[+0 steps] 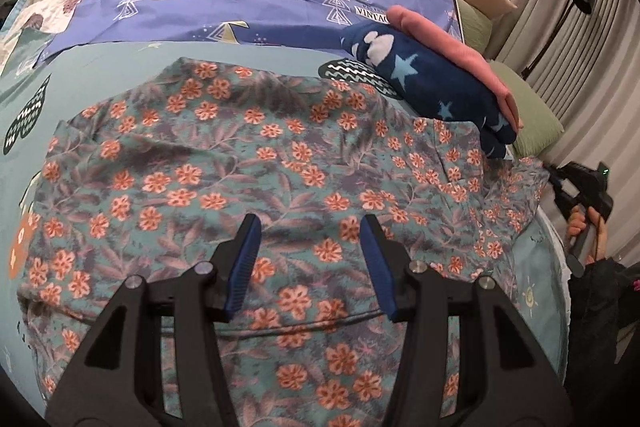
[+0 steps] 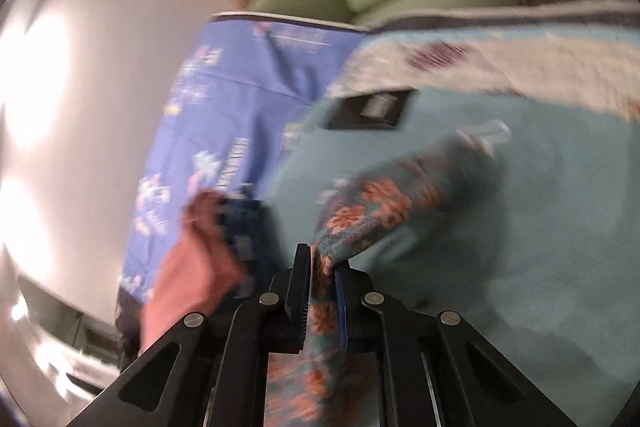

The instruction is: Fold small clothes

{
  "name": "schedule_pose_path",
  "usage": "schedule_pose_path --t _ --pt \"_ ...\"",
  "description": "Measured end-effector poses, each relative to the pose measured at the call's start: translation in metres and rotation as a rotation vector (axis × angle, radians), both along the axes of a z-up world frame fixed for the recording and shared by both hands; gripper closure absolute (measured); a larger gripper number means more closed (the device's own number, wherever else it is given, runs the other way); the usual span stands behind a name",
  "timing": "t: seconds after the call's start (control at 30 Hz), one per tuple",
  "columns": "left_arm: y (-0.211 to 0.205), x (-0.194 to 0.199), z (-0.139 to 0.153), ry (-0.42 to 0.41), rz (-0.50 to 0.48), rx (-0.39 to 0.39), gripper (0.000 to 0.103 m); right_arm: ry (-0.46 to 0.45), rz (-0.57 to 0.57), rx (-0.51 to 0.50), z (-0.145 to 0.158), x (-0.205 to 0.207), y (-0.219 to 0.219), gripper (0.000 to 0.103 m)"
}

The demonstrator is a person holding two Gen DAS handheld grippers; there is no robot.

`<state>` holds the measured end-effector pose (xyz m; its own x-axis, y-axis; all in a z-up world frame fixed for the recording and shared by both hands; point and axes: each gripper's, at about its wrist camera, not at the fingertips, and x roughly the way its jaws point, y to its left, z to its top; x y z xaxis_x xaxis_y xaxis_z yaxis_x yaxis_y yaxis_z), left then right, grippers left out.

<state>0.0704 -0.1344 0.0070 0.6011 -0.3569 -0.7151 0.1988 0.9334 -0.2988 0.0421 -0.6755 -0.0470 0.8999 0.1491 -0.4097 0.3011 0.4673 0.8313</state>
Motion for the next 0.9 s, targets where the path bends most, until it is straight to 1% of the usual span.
schedule_pose_path --t 0.1,0.17,0.23,0.33,0.37,0.43,0.5,0.53,0.57,0.6,0.63,0.7,0.8,0.83,0.9 --pt "0.006 -0.004 0.003 -0.009 0.006 -0.013 0.050 -0.087 0.079 -0.144 0.053 -0.005 0.037 0.093" --pt "0.009 -0.007 0.004 -0.014 0.014 -0.019 0.050 -0.170 0.165 -0.248 0.091 -0.010 0.078 0.093" --pt "0.015 -0.009 0.005 -0.016 0.026 -0.026 0.050 -0.243 0.255 -0.352 0.119 -0.017 0.126 0.093" --pt "0.026 -0.014 0.007 -0.021 0.043 -0.033 0.050 -0.319 0.403 -0.493 0.141 -0.026 0.200 0.093" --pt "0.029 -0.016 0.008 -0.022 0.049 -0.034 0.050 -0.339 0.456 -0.540 0.144 -0.029 0.226 0.091" --pt "0.038 -0.019 0.008 -0.024 0.066 -0.032 0.048 -0.347 0.619 -0.688 0.139 -0.036 0.297 0.091" --pt "0.050 -0.022 0.006 -0.020 0.097 -0.042 0.044 -0.316 0.784 -0.818 0.118 -0.042 0.356 0.082" --pt "0.056 -0.023 0.004 -0.016 0.112 -0.051 0.043 -0.291 0.855 -0.860 0.105 -0.043 0.377 0.076" --pt "0.062 -0.024 0.002 -0.009 0.127 -0.061 0.043 -0.257 0.944 -0.895 0.089 -0.047 0.400 0.074" --pt "0.068 -0.026 -0.001 -0.001 0.140 -0.069 0.043 -0.228 1.017 -0.902 0.074 -0.050 0.415 0.074" --pt "0.073 -0.028 -0.003 0.006 0.151 -0.073 0.043 -0.202 1.075 -0.889 0.061 -0.055 0.425 0.074" --pt "0.081 -0.032 -0.008 0.018 0.158 -0.071 0.043 -0.164 1.103 -0.845 0.045 -0.058 0.422 0.074" --pt "0.086 -0.038 -0.011 0.022 0.142 -0.085 0.041 -0.131 1.068 -0.708 0.040 -0.060 0.393 0.072" --pt "0.086 -0.039 -0.011 0.024 0.130 -0.100 0.040 -0.115 1.028 -0.674 0.042 -0.060 0.377 0.068" --pt "0.081 -0.041 -0.012 0.027 0.096 -0.128 0.037 -0.109 0.972 -0.659 0.048 -0.063 0.360 0.064"
